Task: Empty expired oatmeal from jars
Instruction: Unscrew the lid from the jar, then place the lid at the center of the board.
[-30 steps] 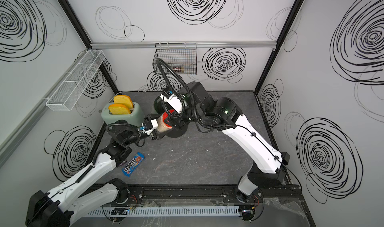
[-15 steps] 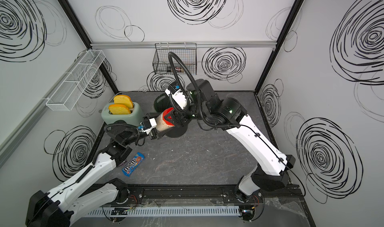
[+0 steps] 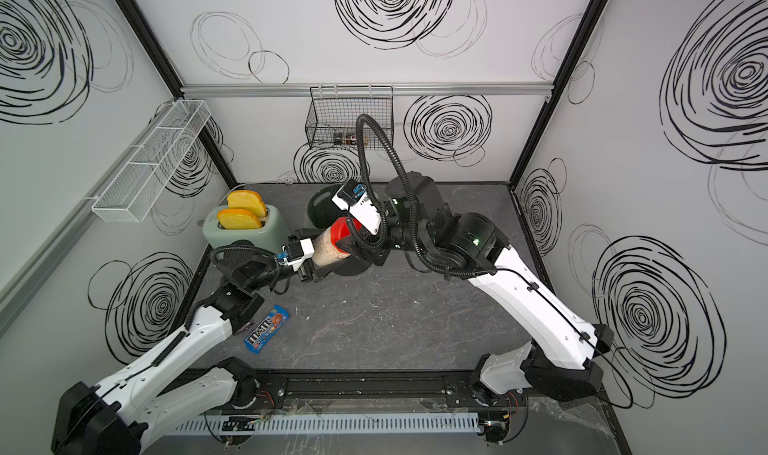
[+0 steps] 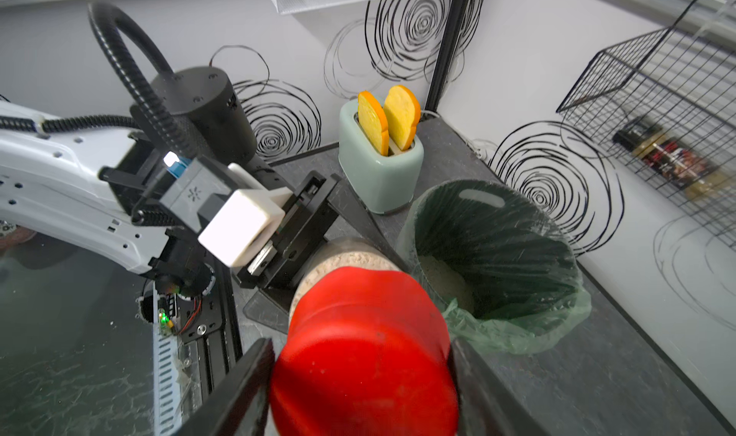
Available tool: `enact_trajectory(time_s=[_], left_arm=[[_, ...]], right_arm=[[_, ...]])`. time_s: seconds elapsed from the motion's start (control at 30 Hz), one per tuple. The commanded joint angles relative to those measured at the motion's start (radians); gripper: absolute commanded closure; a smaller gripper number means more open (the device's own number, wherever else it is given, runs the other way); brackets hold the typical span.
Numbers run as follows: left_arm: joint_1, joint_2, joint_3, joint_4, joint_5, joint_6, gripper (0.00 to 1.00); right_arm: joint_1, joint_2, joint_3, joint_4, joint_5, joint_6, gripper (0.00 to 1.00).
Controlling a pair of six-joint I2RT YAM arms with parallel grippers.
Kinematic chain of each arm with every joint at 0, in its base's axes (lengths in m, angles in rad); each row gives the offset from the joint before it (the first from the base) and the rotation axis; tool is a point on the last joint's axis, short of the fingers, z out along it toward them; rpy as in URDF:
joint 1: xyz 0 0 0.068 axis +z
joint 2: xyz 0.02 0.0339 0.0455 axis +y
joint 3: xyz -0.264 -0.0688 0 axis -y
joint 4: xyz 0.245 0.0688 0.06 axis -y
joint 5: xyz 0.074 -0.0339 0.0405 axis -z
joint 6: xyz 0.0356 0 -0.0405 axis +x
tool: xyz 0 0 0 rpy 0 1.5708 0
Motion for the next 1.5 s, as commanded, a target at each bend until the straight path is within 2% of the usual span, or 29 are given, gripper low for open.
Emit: enact_trajectory(time_s=[0.0, 0.3, 0.5, 0.6, 0.67, 0.77, 0.9, 1.17, 1.47], left_arm=[[0.005, -0.019, 0.047, 0.141, 0.060, -0.007, 1.00], [0.017, -0.019, 0.034, 0.216, 0.042, -0.066, 1.00], [0.025, -0.013, 0.040, 0.243, 0.034, -0.095, 1.00], [0.025, -0.010, 0.045, 0.255, 0.029, -0.110, 1.00], [0.026, -0.009, 0.044, 0.259, 0.030, -0.119, 1.00], [0.025, -0.014, 0.037, 0.273, 0.019, -0.140, 1.00], [0.023, -0.024, 0.028, 0.275, 0.007, -0.147, 1.00], [0.020, -0.033, 0.024, 0.259, 0.003, -0.145, 1.00], [0.016, -0.042, 0.017, 0.253, -0.006, -0.149, 1.00]], right_arm=[[-0.044, -0.015, 0.024, 0.060, 0.007, 0.003, 0.49], [-0.082, -0.023, 0.108, 0.076, -0.015, 0.061, 0.49], [-0.269, -0.105, 0.073, 0.029, -0.060, 0.078, 0.48], [-0.368, -0.156, -0.025, -0.003, -0.058, 0.079, 0.48], [-0.428, -0.193, -0.144, -0.011, -0.040, 0.091, 0.49], [-0.483, -0.225, -0.315, -0.032, 0.022, 0.079, 0.49], [-0.563, -0.241, -0.502, -0.019, 0.032, 0.091, 0.49], [-0.619, -0.167, -0.790, 0.035, 0.237, 0.083, 0.50], [-0.640, -0.005, -0.902, 0.211, 0.237, 0.089, 0.53]])
